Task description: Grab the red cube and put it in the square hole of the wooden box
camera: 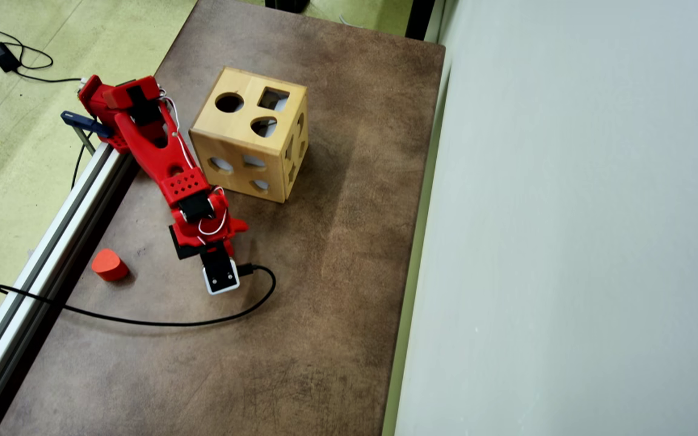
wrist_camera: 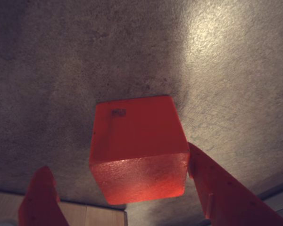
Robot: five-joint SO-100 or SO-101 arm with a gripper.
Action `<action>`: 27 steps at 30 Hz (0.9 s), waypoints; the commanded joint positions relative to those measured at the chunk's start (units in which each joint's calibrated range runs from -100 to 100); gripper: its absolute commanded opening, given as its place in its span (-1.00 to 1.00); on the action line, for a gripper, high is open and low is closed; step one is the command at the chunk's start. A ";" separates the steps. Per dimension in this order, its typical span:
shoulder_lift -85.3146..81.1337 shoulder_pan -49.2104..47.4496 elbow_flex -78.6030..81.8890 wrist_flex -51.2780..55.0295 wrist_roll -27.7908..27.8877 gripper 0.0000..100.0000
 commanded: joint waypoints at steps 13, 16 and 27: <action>-0.28 -0.55 -2.07 -4.02 0.24 -0.19; -0.03 -0.55 -1.63 -5.63 0.24 -0.19; 0.06 -1.37 -1.36 -5.63 -0.10 -0.66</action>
